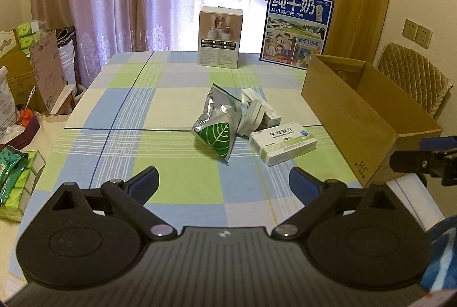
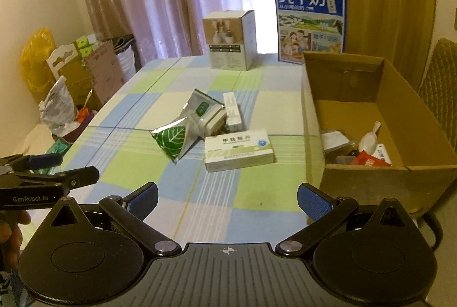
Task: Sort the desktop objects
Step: 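Withdraw both tools from the box toward the tea pouch and white container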
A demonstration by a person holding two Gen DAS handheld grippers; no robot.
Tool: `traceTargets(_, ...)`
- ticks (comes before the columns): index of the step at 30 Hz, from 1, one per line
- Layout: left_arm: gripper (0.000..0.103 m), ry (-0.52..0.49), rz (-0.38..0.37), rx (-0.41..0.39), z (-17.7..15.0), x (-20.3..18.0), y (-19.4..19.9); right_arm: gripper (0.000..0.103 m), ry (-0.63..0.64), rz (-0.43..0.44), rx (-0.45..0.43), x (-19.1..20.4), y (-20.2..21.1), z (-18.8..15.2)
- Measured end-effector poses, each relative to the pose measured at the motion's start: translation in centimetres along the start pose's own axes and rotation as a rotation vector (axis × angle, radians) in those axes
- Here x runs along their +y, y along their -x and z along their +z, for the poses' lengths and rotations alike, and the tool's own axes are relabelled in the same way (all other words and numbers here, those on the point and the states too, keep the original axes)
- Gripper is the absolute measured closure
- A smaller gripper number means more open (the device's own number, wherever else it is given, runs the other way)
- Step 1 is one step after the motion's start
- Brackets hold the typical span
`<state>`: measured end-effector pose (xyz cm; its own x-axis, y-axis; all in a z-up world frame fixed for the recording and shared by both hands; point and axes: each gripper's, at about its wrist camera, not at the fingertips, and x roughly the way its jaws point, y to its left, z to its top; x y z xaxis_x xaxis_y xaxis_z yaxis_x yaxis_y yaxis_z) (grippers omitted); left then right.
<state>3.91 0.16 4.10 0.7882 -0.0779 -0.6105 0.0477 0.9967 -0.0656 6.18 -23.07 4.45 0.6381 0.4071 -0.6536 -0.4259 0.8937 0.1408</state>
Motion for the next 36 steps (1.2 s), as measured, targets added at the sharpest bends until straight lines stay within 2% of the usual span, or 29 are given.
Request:
traceTargets(16,0.007,-0.005,-0.006,0.051,0.0,2.0,-3.7,0.002,0.050,0.036,0.074,1.2,-5.1,0.5)
traceTargets(27,0.007,-0.079,-0.032,0.099,1.7,3.1,-7.7,0.002,0.088,0.035,0.127,0.9,-10.3,1.8)
traceTargets(36,0.007,-0.125,-0.040,0.126,3.0,4.0,-11.6,0.002,0.044,0.054,0.137,0.3,-13.9,3.6)
